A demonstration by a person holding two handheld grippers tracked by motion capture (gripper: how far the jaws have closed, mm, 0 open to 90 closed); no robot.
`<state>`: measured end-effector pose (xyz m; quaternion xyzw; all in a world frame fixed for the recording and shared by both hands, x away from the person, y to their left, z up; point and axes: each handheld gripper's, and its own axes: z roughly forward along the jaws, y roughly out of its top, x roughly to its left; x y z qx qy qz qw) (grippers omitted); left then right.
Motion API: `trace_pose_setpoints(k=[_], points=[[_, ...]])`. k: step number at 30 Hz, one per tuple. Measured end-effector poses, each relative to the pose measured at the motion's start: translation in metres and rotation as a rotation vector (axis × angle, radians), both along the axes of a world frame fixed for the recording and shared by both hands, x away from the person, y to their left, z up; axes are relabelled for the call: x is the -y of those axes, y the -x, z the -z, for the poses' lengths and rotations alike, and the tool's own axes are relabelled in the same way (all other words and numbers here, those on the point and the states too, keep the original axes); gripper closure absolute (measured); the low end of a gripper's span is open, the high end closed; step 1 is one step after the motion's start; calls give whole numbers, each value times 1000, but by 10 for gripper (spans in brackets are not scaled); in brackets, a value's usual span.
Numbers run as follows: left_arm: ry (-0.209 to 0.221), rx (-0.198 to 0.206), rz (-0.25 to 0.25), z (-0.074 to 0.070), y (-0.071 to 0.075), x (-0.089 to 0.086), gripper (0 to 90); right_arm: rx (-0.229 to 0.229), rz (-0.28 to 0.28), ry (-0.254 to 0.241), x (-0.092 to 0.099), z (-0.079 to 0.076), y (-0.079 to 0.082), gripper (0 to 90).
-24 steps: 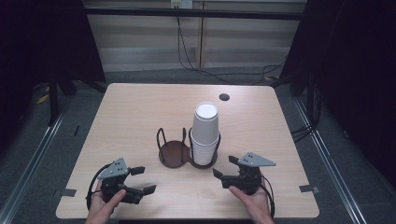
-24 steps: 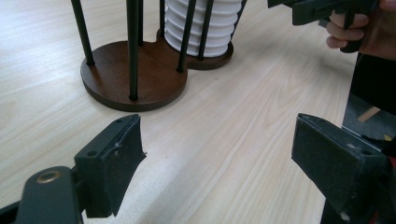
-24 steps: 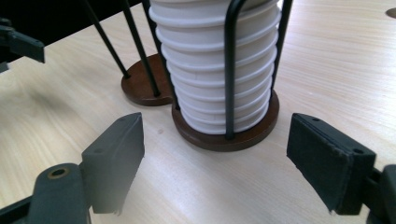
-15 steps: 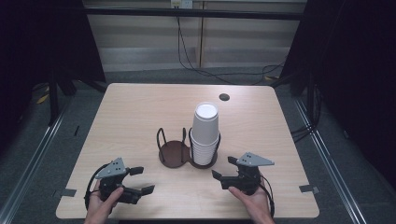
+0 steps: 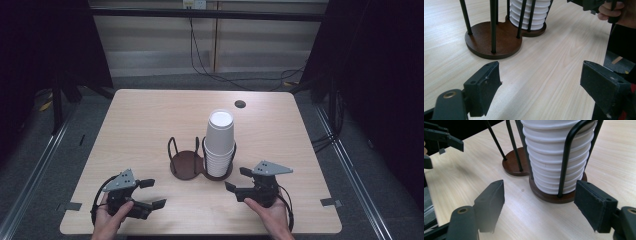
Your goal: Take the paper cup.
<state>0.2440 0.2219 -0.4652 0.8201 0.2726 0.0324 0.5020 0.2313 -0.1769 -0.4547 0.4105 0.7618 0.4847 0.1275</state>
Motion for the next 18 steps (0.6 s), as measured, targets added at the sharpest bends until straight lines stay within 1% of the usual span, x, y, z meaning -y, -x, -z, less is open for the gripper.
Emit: trace_pose_setpoints(k=[1, 2, 3, 4, 5, 6, 8, 9, 10, 12, 13, 15, 17, 18], points=[[-4, 8, -10, 0, 0, 0, 161, -11, -5, -1, 0, -2, -1, 244], [-4, 8, -10, 0, 0, 0, 162, -11, -5, -1, 0, -2, -1, 244], [8, 9, 6, -1, 1, -1, 161, -33, -6, 7, 1, -5, -1, 241], [8, 9, 6, -1, 1, -1, 161, -33, -6, 7, 1, -5, -1, 241], [8, 12, 6, -1, 1, -1, 161, -42, -14, 5, 2, -7, -2, 239], [-1, 16, 0, -1, 2, -1, 161, -50, -25, -8, 3, -8, -3, 240], [-11, 9, 10, 0, 3, 0, 161, -58, -19, -13, 3, -11, -3, 240], [-12, 9, 6, 1, 3, 2, 161, -65, -32, -14, 4, -14, -5, 232], [-21, 7, 13, 1, 4, 3, 161, -66, -30, -13, 4, -15, -5, 225], [-15, 4, 9, 2, 5, 6, 161, -68, -26, 4, 4, -18, -7, 208], [-15, 4, 9, 2, 5, 6, 161, -61, -24, 8, 5, -20, -8, 208], [-23, 8, 18, 2, 6, 8, 161, -65, -24, 11, 5, -21, -9, 204], [-25, 4, 25, 2, 6, 9, 161, -56, -33, 10, 7, -24, -11, 203], [-29, 6, 25, 2, 6, 9, 161, -60, -41, 11, 7, -26, -12, 198]])
